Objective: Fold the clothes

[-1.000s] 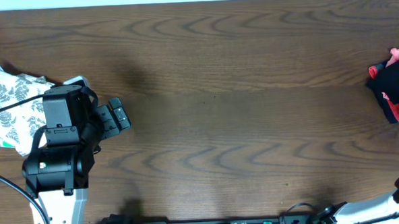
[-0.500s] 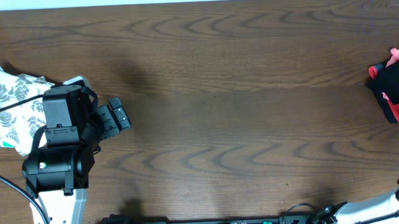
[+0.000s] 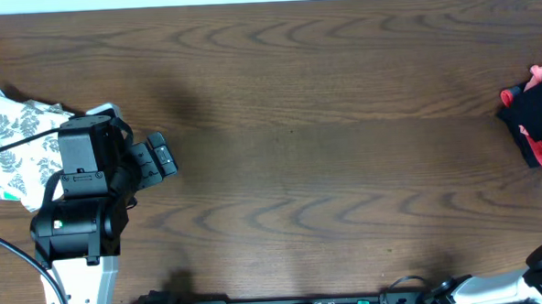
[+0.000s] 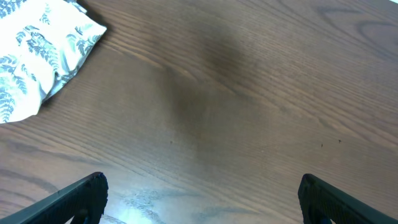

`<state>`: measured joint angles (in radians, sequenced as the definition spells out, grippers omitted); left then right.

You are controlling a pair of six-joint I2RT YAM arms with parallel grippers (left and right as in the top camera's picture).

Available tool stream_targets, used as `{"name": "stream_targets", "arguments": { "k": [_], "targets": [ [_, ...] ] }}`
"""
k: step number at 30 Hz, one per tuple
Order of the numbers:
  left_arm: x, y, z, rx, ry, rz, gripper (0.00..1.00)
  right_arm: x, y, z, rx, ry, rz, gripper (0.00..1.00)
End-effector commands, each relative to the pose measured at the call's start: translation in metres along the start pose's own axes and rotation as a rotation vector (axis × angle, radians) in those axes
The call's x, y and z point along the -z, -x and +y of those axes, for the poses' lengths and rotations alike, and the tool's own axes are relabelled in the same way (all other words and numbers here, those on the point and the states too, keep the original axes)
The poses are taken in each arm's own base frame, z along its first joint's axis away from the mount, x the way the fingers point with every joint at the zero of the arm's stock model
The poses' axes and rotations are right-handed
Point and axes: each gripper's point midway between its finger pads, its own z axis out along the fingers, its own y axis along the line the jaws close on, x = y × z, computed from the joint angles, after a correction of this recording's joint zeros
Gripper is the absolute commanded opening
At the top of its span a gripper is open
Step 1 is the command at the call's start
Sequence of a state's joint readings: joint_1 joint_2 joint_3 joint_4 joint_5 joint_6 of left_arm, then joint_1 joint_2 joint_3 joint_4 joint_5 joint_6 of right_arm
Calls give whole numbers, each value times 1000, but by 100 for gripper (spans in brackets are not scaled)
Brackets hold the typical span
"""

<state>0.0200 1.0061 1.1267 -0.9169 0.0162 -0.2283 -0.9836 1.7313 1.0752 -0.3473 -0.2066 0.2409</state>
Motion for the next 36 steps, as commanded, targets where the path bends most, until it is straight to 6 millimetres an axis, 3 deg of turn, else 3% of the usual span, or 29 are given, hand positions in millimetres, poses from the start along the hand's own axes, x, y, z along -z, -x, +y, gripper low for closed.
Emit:
{"name": "stream_targets", "arguments": {
  "k": [1, 6, 12, 14, 19, 27, 30, 33, 36],
  "targets": [
    [5, 6, -3, -19, -7, -19, 98, -9, -5, -22, -47, -96, 8, 62],
    [5, 6, -2, -19, -6, -18, 98, -28, -14, -24, -51, -87, 39, 67],
    [5, 6, -3, -19, -7, -19, 98, -46, -14, -18, -49, -26, 39, 63],
    [5, 6, -3, -19, -7, -19, 98, -47, -9, -12, -44, 12, 21, 51],
    [5, 6, -3, -19, -7, -19, 98, -46, 8, 6, -21, 103, -44, 1],
    [5, 6, -3, -19, -7, -19, 98, -44, 10, 20, -9, 183, -43, 1],
    [5, 6, -3, -19, -7, -18, 98, -45, 2, 13, -22, 147, -12, 2],
    [5, 6, -3, -19, -7, -18, 98, -47, -12, -12, -77, 8, 32, 34],
    [5, 5, -2, -19, -6, -15, 98, -46, -18, -30, -102, -91, 46, 49]
  ]
}}
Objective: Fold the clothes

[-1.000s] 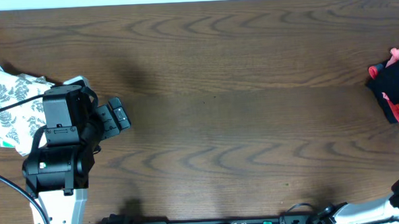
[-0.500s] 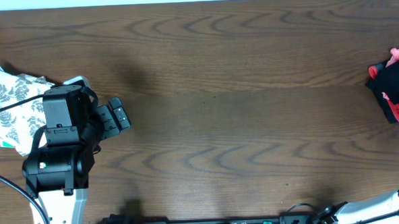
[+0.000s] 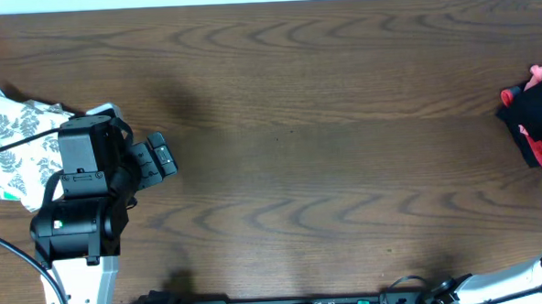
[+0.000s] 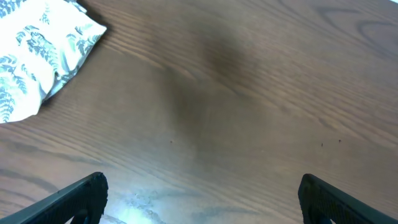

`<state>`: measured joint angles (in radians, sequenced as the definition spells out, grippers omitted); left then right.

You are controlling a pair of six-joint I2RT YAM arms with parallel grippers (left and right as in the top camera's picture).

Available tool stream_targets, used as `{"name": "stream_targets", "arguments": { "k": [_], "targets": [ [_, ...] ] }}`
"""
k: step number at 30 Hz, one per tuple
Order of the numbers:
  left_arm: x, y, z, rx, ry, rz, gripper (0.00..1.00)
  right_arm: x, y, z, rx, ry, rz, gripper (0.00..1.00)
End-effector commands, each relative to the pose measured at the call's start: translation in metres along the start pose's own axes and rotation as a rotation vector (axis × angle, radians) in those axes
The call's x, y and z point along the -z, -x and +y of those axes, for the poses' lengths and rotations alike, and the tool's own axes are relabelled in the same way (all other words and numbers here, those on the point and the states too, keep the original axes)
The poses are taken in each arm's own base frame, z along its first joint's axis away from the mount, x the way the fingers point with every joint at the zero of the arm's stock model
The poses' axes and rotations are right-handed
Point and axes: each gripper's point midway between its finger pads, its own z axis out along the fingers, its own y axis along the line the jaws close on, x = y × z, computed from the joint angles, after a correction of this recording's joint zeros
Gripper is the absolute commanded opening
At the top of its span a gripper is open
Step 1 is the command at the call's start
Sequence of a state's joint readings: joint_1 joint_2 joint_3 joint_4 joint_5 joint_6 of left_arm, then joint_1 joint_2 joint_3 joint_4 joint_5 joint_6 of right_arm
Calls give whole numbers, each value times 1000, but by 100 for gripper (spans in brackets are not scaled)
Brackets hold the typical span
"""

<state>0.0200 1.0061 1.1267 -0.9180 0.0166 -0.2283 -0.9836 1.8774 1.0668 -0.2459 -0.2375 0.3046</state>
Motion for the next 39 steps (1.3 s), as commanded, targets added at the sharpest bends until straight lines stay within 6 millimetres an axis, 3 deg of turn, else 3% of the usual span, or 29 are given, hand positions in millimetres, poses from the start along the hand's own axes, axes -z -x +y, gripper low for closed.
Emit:
{"name": "stream_targets", "arguments": {
  "k": [1, 6, 13, 20, 23, 26, 27, 33, 39],
  "targets": [
    [5, 6, -2, -19, -5, -16, 98, 0, 2, -22, -30, -107, -17, 52],
    [5, 5, -2, -19, -6, -16, 98, 0, 8, -18, -23, -94, -40, 58],
    [5, 5, -2, -19, -5, -13, 98, -3, 19, -15, -13, -79, -85, 55],
    [5, 2, -1, -20, -2, -2, 98, -28, 4, -21, -25, -65, -35, 50],
    [5, 2, -1, -20, -1, -2, 98, -38, 1, -11, -23, 7, -20, 32],
    [5, 2, -1, -20, -1, -2, 98, -39, 4, -2, -14, 57, -31, 1],
    [5, 2, -1, -20, -1, -2, 98, -38, 6, 0, -13, 66, -36, 1],
    [5, 2, -1, -20, -1, -2, 98, -19, 20, 9, 0, 82, -81, 1],
    [5, 2, -1, -20, -1, -2, 98, 40, 55, 34, 38, 119, -220, 1]
  ]
}}
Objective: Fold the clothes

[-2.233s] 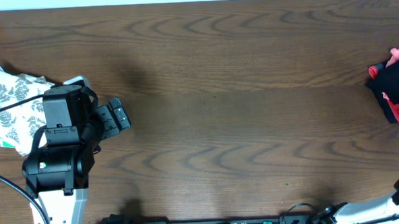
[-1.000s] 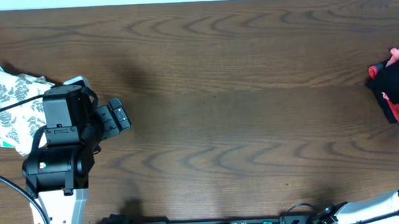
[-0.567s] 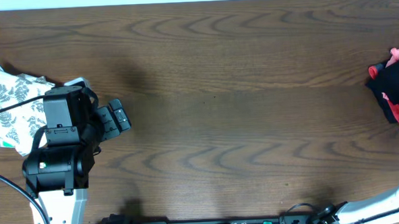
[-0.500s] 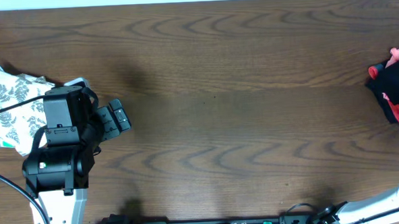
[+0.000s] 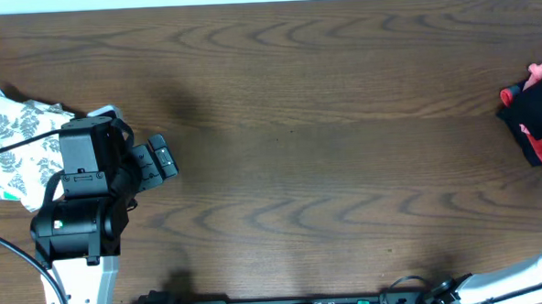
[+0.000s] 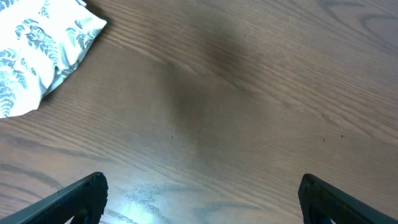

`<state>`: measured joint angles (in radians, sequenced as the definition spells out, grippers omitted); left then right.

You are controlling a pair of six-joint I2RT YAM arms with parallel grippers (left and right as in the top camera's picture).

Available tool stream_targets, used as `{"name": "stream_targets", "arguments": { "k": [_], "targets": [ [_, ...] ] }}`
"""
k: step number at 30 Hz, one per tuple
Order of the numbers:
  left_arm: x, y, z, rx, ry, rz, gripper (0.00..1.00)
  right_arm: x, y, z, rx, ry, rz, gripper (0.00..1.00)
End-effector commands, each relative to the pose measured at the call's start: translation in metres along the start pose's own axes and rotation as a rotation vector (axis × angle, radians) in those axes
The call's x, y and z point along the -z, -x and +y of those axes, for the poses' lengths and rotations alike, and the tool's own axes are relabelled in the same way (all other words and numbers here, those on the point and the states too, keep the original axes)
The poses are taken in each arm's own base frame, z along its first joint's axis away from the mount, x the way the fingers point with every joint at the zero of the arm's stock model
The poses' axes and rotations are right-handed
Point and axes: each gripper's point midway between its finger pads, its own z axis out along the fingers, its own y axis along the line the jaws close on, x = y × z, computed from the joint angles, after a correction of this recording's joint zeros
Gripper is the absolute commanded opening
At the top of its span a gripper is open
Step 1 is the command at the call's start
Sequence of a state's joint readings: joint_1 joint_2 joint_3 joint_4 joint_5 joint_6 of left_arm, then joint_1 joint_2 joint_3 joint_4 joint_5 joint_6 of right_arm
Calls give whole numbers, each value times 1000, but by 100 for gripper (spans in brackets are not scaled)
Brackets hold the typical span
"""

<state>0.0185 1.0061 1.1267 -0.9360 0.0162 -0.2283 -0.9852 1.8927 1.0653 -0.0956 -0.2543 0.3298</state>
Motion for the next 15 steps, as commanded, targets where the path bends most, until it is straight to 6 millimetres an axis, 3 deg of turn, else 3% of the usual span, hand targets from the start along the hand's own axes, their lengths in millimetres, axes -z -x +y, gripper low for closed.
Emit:
{"name": "stream_targets", "arguments": {
  "k": [1, 8, 15],
  "targets": [
    [5, 6, -2, -18, -6, -19, 98, 49, 37, 30, 37, 68, -123, 1],
    [5, 6, -2, -18, -6, -19, 98, 118, 58, 61, 80, 101, -233, 1],
    [5, 5, -2, -18, -5, -15, 98, 140, 49, 92, 147, 148, -240, 1]
  ]
}}
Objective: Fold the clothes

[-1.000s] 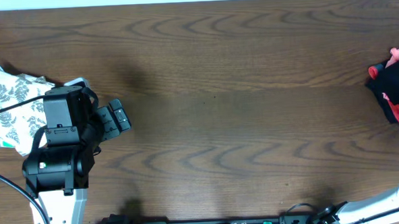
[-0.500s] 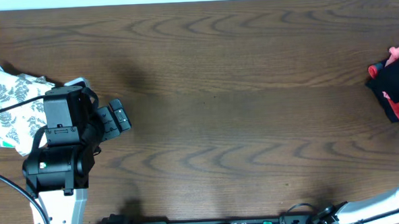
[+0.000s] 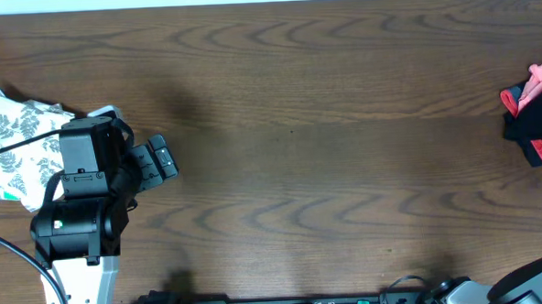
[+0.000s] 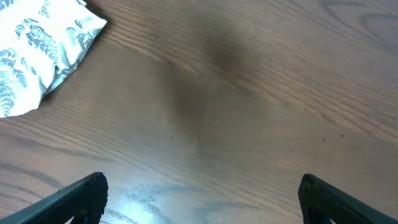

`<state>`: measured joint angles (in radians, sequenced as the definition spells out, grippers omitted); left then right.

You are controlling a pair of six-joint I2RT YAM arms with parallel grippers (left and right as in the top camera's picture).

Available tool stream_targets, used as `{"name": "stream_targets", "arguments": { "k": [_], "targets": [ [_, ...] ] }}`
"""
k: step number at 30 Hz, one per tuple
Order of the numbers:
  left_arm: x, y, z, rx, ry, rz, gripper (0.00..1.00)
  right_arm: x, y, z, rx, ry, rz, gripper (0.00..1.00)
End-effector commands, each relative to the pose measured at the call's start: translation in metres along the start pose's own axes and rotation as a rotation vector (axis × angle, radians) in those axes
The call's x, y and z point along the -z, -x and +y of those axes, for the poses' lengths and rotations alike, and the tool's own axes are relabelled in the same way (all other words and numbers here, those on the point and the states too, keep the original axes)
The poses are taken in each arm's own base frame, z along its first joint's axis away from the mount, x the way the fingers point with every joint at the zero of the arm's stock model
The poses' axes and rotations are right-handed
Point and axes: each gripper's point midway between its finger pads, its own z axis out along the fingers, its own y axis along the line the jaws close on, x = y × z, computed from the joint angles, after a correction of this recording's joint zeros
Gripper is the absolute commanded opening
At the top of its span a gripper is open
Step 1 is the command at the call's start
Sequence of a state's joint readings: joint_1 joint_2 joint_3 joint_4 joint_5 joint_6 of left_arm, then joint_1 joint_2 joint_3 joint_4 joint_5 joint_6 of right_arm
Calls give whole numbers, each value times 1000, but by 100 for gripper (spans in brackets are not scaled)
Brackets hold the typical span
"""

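Observation:
A white cloth with a green fern print (image 3: 9,145) lies bunched at the table's left edge; the left wrist view shows one corner of it (image 4: 37,43). A black and red garment (image 3: 537,122) lies crumpled at the right edge. My left gripper (image 3: 160,160) hangs just right of the fern cloth, open, its fingertips (image 4: 84,194) wide apart over bare wood with nothing between them. Only part of my right arm (image 3: 533,283) shows at the bottom right corner; its gripper is out of view.
The brown wooden table (image 3: 326,159) spreads between the two garments. The left arm's base and cable (image 3: 73,243) stand at the front left. A rail with fittings runs along the front edge.
The black and red garment has shifted slightly toward the right edge, showing less of itself. The right arm's visible part at the bottom right corner has changed position. The left gripper has not moved.
The left gripper stayed open beside the fern cloth throughout. The right arm showed at the bottom right corner, lower in each frame, then reappeared slightly differently. The black and red garment kept its place until the last moment, then shifted a little rightward.

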<state>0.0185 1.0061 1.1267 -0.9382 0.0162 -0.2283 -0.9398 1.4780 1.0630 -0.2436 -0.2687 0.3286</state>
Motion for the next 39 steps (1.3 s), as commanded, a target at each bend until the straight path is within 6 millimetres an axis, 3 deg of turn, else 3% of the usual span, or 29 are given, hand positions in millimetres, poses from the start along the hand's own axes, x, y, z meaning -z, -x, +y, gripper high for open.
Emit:
{"name": "stream_targets", "arguments": {
  "k": [1, 3, 7, 13, 15, 16, 18, 19, 21, 22, 24, 26, 27, 28, 30, 32, 34, 36, 39],
  "targets": [
    [5, 6, -2, -18, -5, -18, 98, 11, 1, 28, 82, 50, -13, 1],
    [5, 6, -2, -18, -5, -18, 98, 16, -1, 44, 136, 89, -6, 1],
    [5, 6, -2, -18, -6, -18, 98, 38, 1, 99, 329, 203, 1, 1],
    [5, 6, -2, -18, -5, -18, 98, 78, 23, 156, 520, 252, -19, 1],
    [5, 6, -2, -18, -5, -18, 98, 101, 17, 191, 652, 417, -13, 1],
    [5, 6, -2, -18, -6, -18, 98, 123, 4, 219, 776, 592, -5, 1],
    [5, 6, -2, -18, -6, -18, 98, 145, -9, 239, 875, 733, -3, 1],
    [5, 6, -2, -18, -6, -18, 98, 145, -8, 240, 879, 722, -3, 1],
    [5, 6, -2, -18, -6, -18, 98, 127, 6, 221, 821, 545, -6, 1],
    [5, 6, -2, -18, -6, -18, 98, 113, 18, 200, 746, 385, -7, 1],
    [5, 6, -2, -18, -6, -18, 98, 92, 48, 135, 497, -38, -42, 1],
    [5, 6, -2, -18, -6, -18, 98, 88, 52, 107, 408, -186, -42, 1],
    [5, 6, -2, -18, -6, -18, 98, 84, 47, 110, 414, -163, -20, 1],
    [5, 6, -2, -18, -6, -18, 98, 79, 40, 120, 434, -94, 7, 1],
    [5, 6, -2, -18, -6, -18, 98, 78, 20, 167, 539, 197, 65, 1],
    [5, 6, -2, -18, -6, -18, 98, 101, -7, 228, 674, 590, 93, 1],
    [5, 6, -2, -18, -5, -18, 98, 127, -26, 261, 749, 833, 101, 1],
    [5, 5, -2, -18, -5, -15, 98, 145, -43, 280, 800, 974, 114, 1],
    [5, 3, -1, -18, -1, -4, 98, 147, -61, 288, 823, 974, 156, 1]
  ]
}}
